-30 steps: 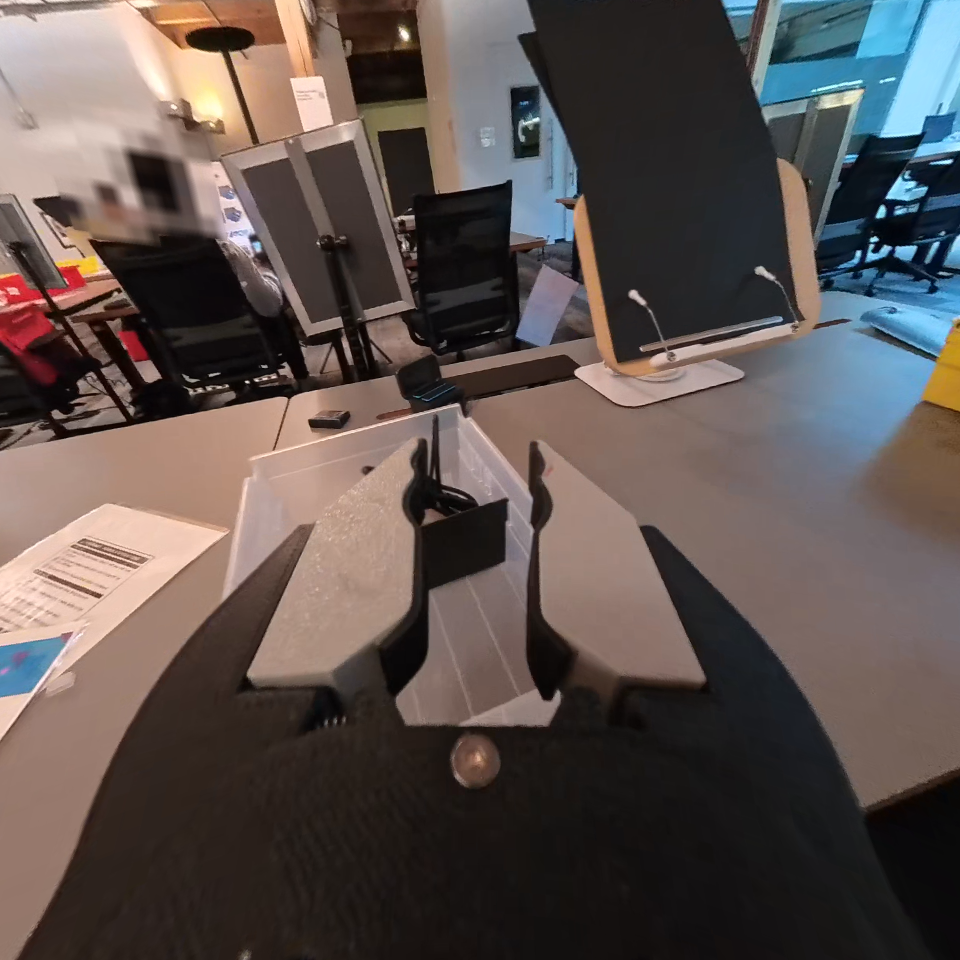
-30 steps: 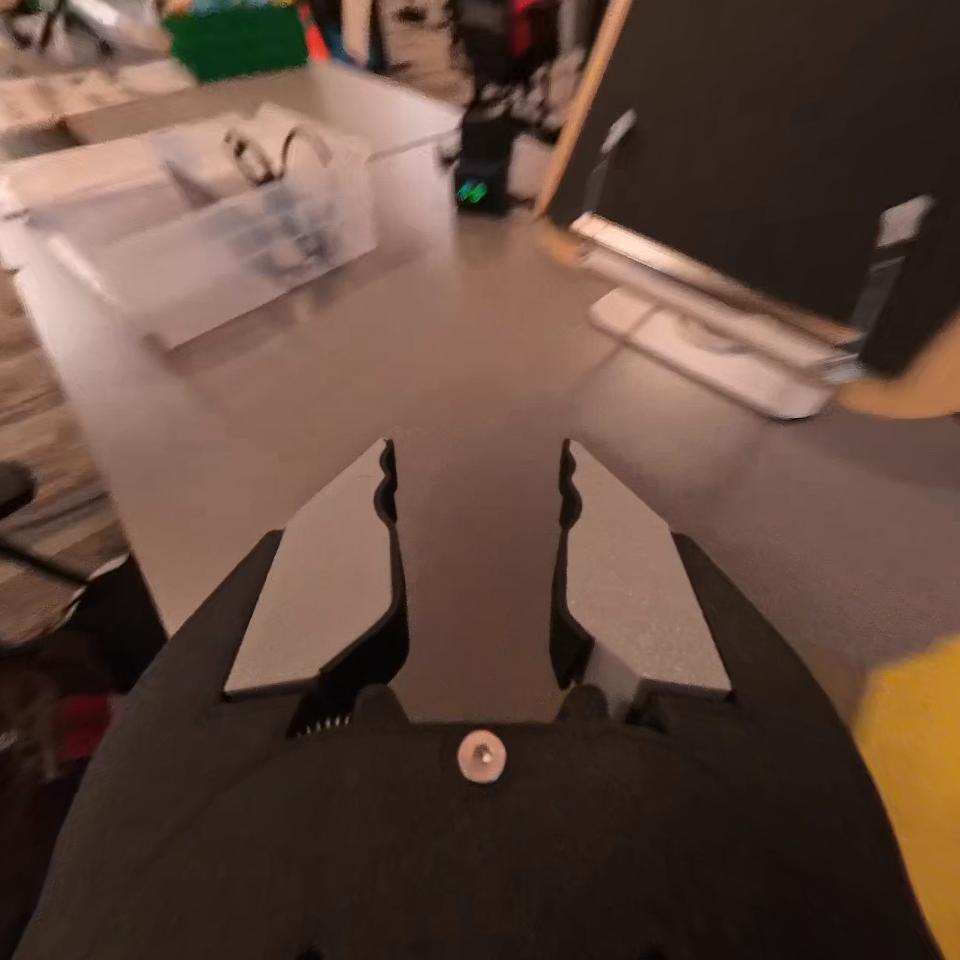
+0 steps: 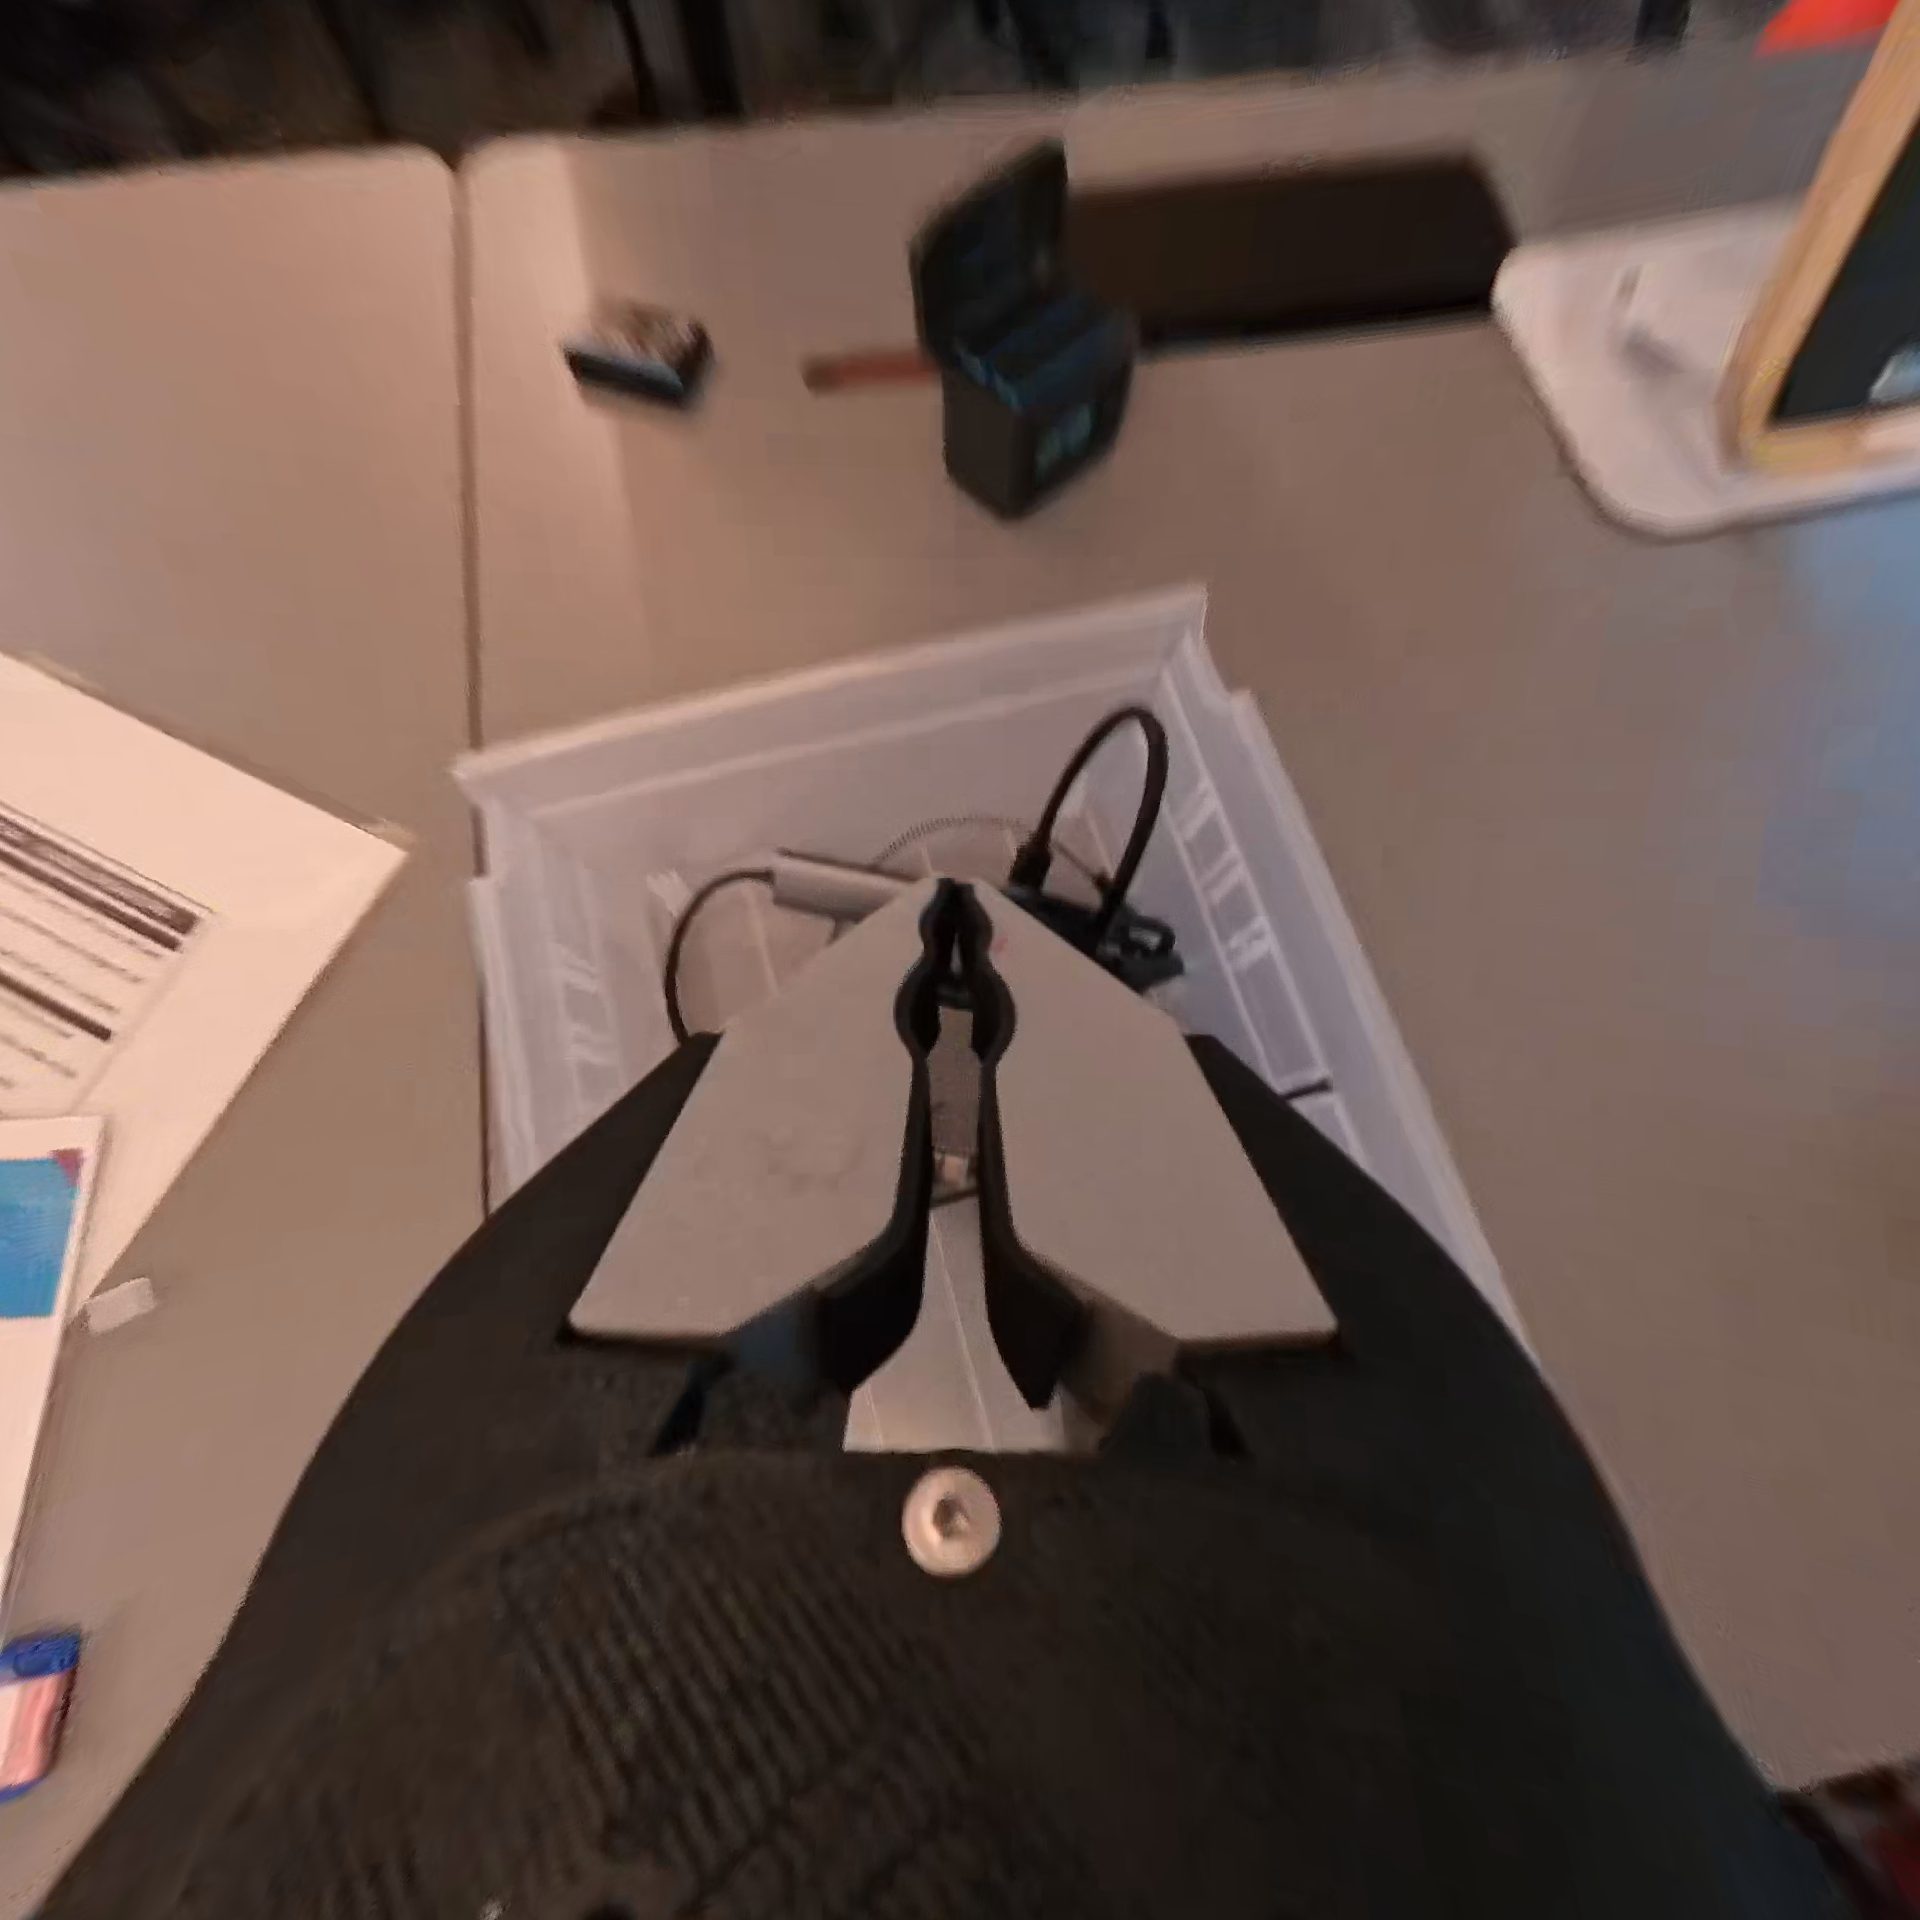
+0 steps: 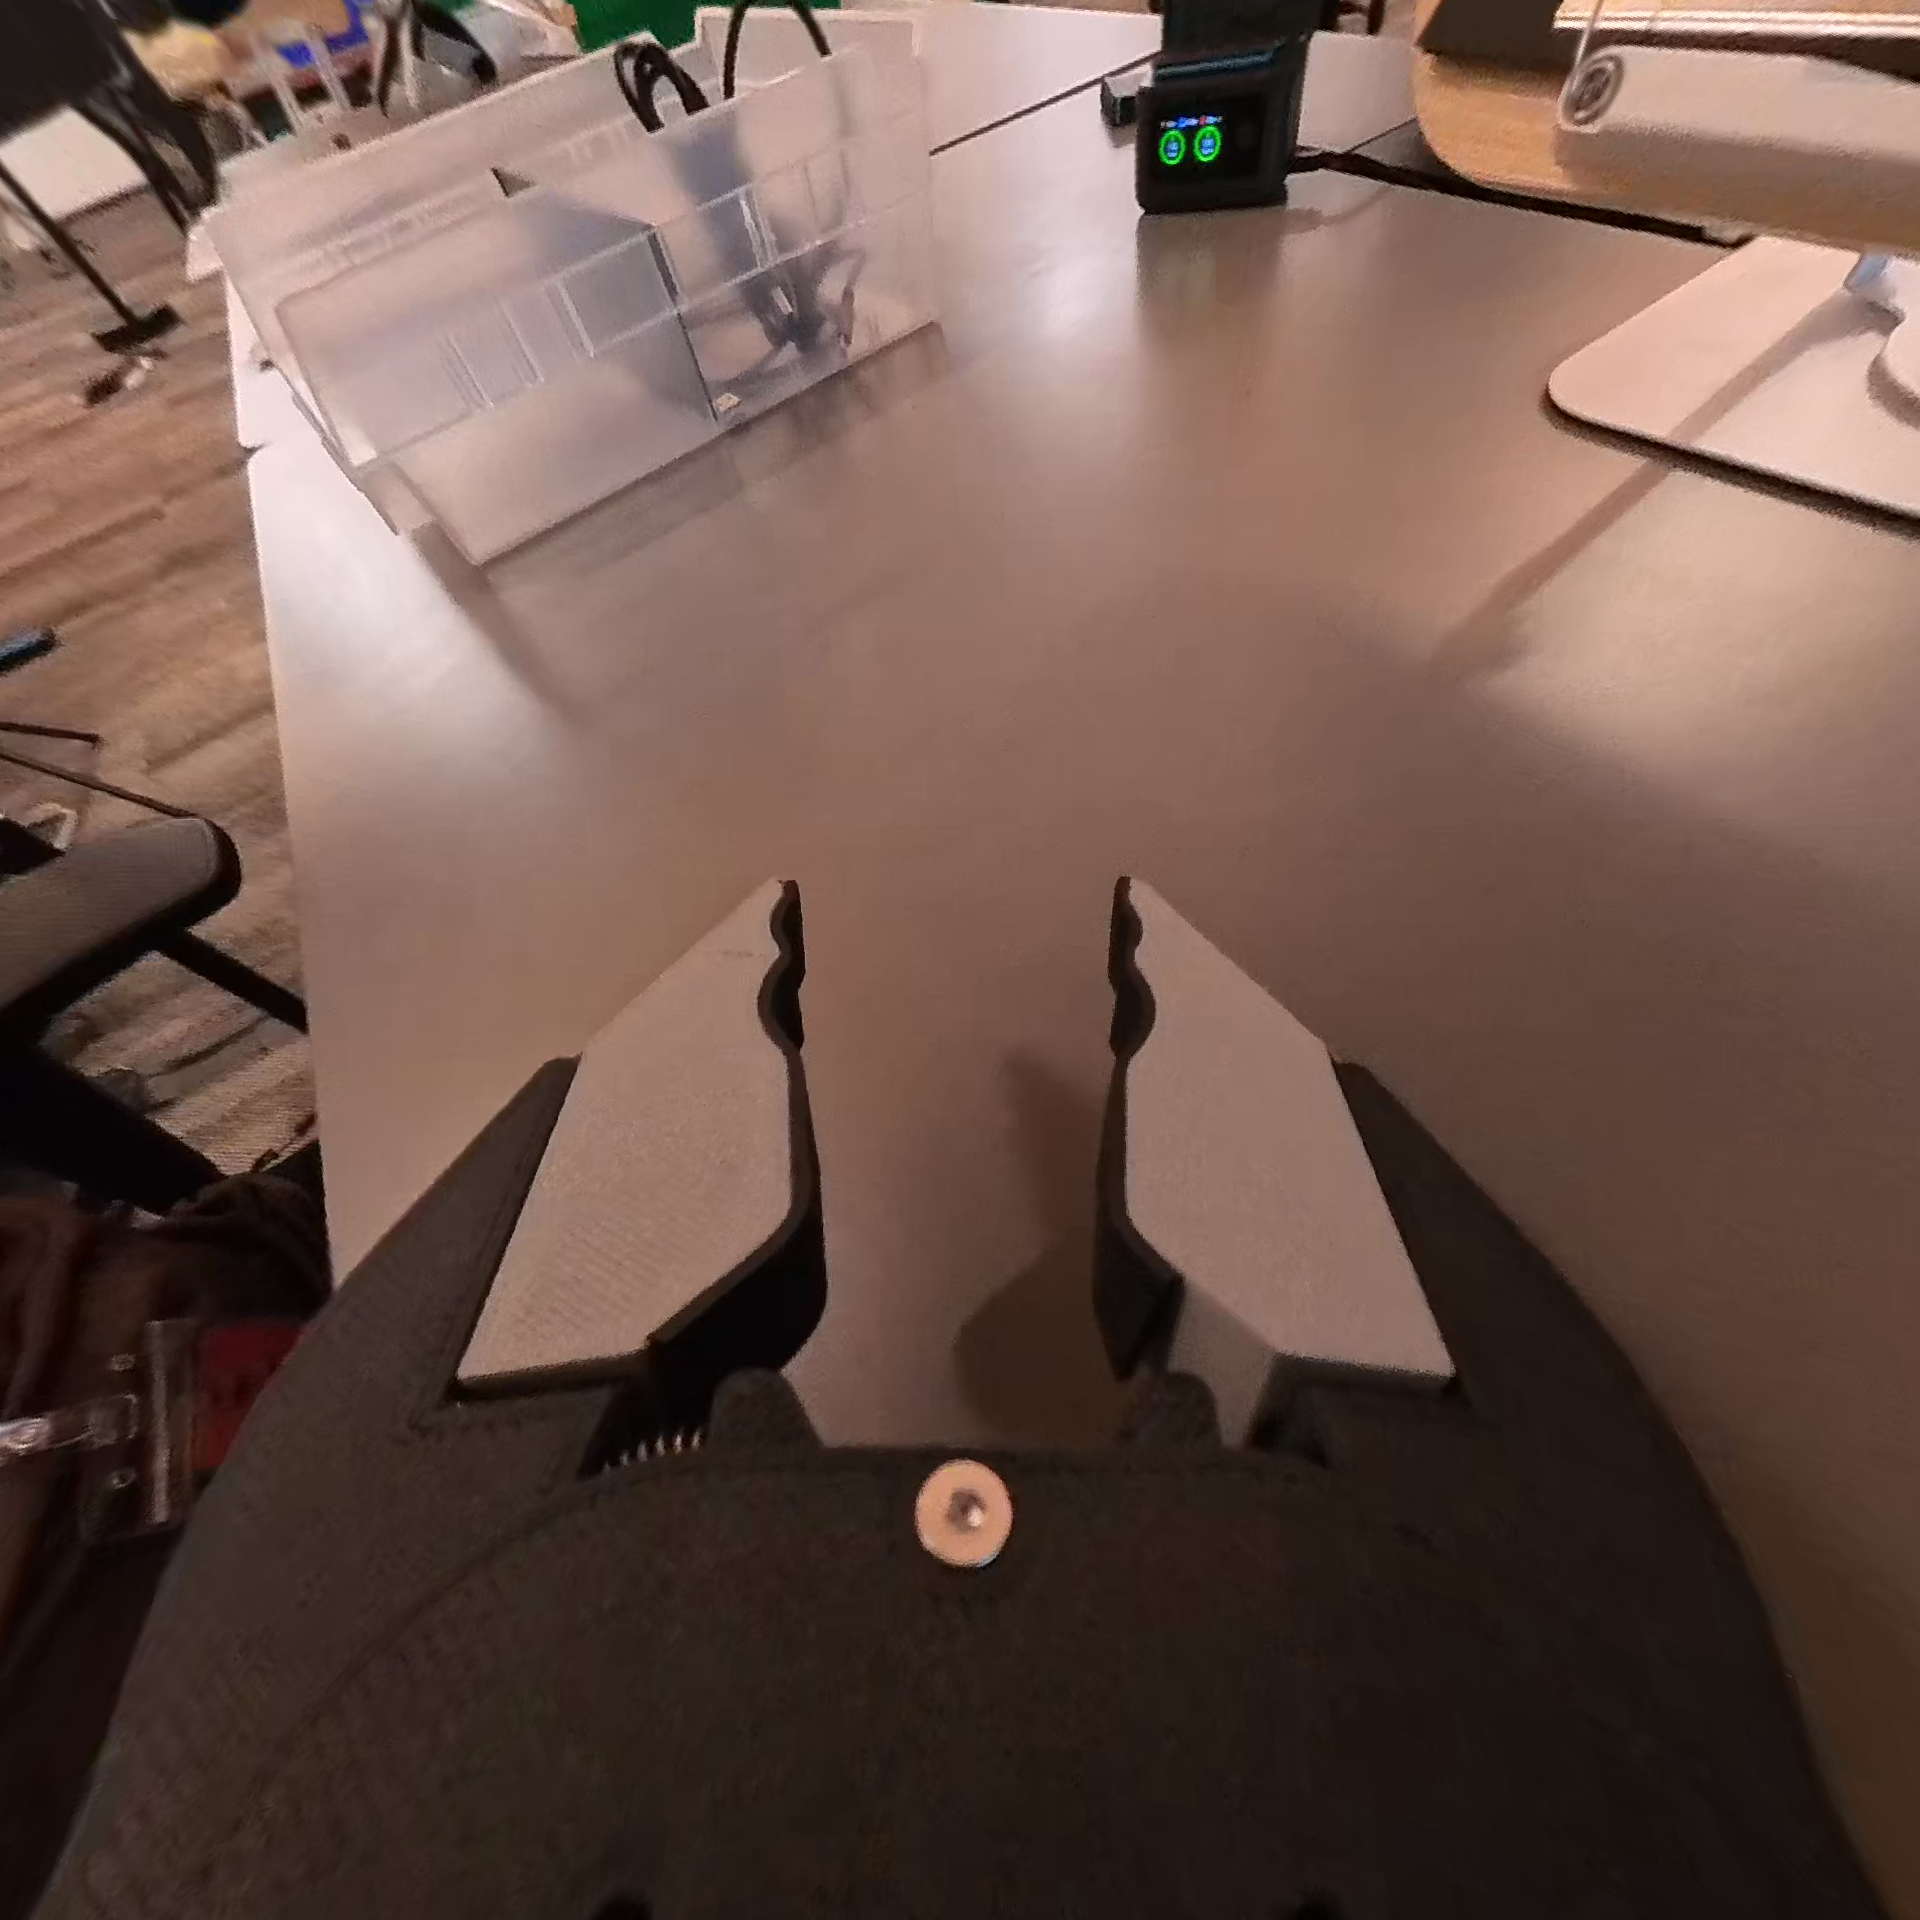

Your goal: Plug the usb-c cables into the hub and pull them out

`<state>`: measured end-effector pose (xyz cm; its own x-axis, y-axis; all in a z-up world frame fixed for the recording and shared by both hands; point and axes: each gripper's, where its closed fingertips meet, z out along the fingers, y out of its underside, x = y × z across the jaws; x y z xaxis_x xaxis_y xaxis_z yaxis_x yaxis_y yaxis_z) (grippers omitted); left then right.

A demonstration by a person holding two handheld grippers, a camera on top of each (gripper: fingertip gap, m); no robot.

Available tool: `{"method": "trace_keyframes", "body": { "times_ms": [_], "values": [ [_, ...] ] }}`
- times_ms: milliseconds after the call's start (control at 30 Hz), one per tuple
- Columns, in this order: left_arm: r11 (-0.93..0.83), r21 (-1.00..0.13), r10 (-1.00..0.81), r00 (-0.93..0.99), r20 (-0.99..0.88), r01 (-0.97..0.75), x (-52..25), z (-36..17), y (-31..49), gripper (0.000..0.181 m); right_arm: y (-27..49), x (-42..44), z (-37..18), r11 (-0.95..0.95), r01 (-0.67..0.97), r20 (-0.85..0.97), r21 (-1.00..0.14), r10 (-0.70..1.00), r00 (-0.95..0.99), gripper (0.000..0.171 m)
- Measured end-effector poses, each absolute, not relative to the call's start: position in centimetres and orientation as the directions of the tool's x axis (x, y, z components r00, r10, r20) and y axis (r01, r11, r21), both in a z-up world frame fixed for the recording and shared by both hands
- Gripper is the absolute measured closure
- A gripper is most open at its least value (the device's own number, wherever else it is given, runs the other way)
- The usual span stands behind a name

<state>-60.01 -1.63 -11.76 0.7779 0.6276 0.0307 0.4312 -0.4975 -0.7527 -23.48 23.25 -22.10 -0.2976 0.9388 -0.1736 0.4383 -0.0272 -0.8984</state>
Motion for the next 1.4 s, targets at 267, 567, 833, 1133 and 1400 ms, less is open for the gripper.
{"method": "trace_keyframes", "body": {
  "times_ms": [267,567,833,1133,1400],
  "values": [
    [-0.534,-0.634,0.687,0.724,0.061,0.559,-59.4,-13.6,-4.1,0.092,22.4,-22.9,-21.4,-0.109,0.438,-0.290,-0.893,0.881,-0.374,0.107],
    [-0.535,-0.640,0.556,0.800,0.226,0.552,-58.6,-17.7,1.2,0.169,22.2,-22.8,-21.2,-0.120,0.427,-0.297,-0.896,0.876,-0.379,0.108],
    [-0.449,-0.879,0.540,0.832,-0.124,0.160,-58.2,-2.5,2.2,0.176,22.0,-22.7,-21.2,-0.094,0.420,-0.273,-0.903,0.880,-0.388,0.107],
    [-0.287,-0.933,0.291,0.908,-0.300,-0.216,-43.2,11.6,6.0,0.179,20.8,-23.3,-21.0,0.078,0.355,-0.079,-0.932,0.909,-0.408,0.101],
    [-0.240,-0.878,-0.020,0.906,-0.422,-0.414,-30.1,11.4,10.8,0.178,17.6,-22.2,-13.1,0.187,0.179,0.069,-0.966,0.853,-0.518,0.088]
  ]
}}
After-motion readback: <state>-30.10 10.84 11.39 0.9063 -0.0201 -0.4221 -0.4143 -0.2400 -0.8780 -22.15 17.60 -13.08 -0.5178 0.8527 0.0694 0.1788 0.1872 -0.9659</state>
